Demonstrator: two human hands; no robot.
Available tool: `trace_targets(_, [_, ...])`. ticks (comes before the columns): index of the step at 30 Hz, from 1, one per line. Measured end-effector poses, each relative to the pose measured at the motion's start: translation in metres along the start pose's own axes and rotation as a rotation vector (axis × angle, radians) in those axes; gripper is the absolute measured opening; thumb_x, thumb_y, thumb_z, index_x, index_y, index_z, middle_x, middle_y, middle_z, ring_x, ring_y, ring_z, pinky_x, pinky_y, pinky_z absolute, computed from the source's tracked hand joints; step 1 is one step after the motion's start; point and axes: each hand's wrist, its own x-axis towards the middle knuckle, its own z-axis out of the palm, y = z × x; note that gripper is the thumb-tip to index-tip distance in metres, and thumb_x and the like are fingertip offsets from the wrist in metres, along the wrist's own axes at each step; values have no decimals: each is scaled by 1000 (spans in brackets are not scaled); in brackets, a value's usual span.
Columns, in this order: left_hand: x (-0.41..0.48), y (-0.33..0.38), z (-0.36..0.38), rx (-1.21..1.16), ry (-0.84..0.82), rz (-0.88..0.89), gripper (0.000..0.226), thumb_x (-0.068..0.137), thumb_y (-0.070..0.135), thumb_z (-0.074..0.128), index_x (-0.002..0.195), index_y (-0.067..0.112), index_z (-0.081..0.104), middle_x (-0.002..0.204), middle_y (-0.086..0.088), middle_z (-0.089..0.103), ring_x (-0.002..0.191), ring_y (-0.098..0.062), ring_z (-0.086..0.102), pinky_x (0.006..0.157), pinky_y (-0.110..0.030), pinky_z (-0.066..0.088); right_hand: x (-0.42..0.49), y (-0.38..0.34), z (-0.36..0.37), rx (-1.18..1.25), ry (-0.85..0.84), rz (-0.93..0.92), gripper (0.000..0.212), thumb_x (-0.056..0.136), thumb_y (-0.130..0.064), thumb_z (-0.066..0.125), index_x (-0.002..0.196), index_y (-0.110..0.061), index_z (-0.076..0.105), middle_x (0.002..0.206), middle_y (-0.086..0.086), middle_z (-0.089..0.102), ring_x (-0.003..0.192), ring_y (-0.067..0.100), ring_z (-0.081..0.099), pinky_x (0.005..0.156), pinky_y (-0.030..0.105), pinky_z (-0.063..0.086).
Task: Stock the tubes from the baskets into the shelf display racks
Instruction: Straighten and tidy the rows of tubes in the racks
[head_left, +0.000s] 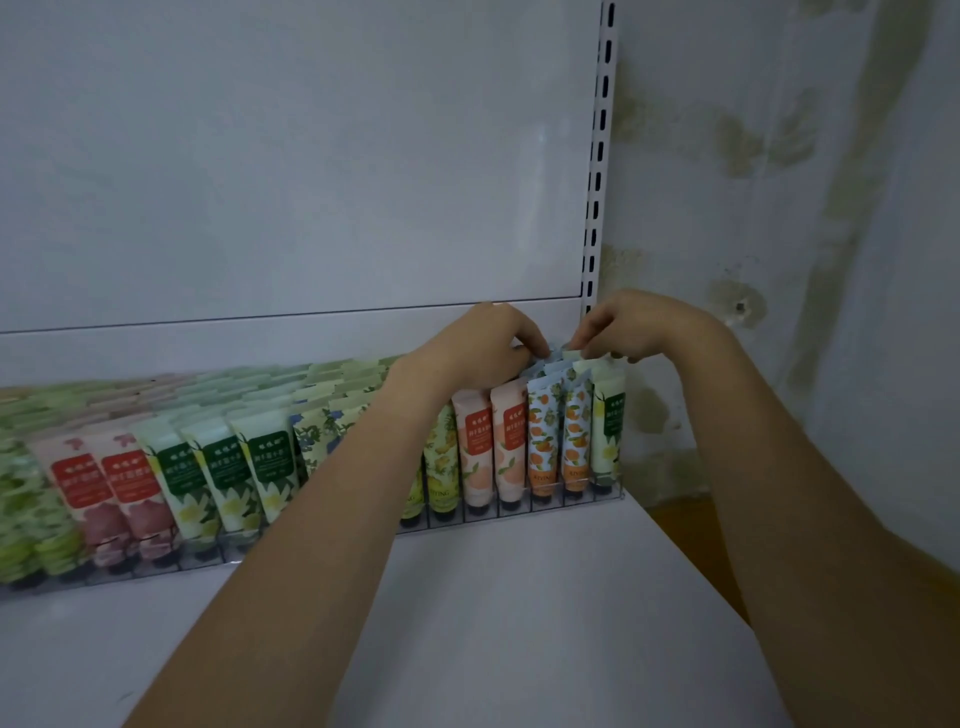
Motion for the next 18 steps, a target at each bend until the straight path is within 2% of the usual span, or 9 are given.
trace_targets(3, [0, -2, 0, 4, -2, -1, 28, 91, 9, 48, 111, 16, 67, 119, -1, 64, 85, -3, 45, 71, -5, 28, 1, -1, -4, 29, 38, -29, 20, 88, -8, 57, 93, -23, 68, 99, -1, 58, 76, 7, 48, 56, 20, 37])
trace_targets(5, [1, -2, 0, 13, 7, 1, 28, 91, 10, 48, 111, 16, 67, 119, -1, 63, 86, -5, 46, 71, -6, 29, 3, -1, -7, 100, 158, -66, 22, 89, -5, 56, 97, -20, 70, 107, 2, 63, 89, 12, 55, 67, 19, 41])
trace_targets(7, [1, -3, 0, 27, 29, -11, 31, 91, 8, 45, 113, 15, 66, 121, -1, 62, 97, -12, 51, 80, -13, 33, 4, 0, -5, 163, 271, -100, 24, 88, -3, 56, 102, -17, 70, 114, 5, 64, 100, 14, 56, 81, 23, 40])
trace_targets(9, [1, -5, 0, 56, 48, -41, 35, 91, 6, 41, 116, 15, 64, 123, -1, 61, 109, -19, 51, 91, -23, 38, 6, 0, 2, 188, 316, -133, 24, 88, -2, 56, 100, -17, 70, 113, 5, 65, 95, 11, 54, 84, 23, 39])
trace_targets(12, [-1, -10, 0, 80, 50, -71, 38, 90, 3, 38, 116, 14, 64, 124, -3, 61, 117, -21, 50, 101, -31, 40, 10, 3, 12, 182, 301, -122, 22, 87, -2, 58, 98, -17, 71, 110, 3, 66, 92, 8, 53, 82, 22, 39])
trace_targets(15, [-1, -11, -1, 80, 24, -82, 39, 91, 2, 36, 116, 13, 64, 124, -4, 61, 119, -20, 50, 102, -30, 39, 14, 8, 15, 206, 265, -100, 21, 86, -2, 60, 97, -17, 71, 107, 3, 66, 92, 9, 53, 84, 23, 39])
trace_targets(18, [0, -12, 1, 78, -10, -96, 40, 92, 2, 35, 117, 13, 63, 124, -4, 61, 120, -23, 47, 103, -36, 38, 16, 11, 19, 235, 236, -113, 20, 85, -5, 62, 92, -23, 69, 98, 0, 63, 89, 9, 54, 81, 24, 39])
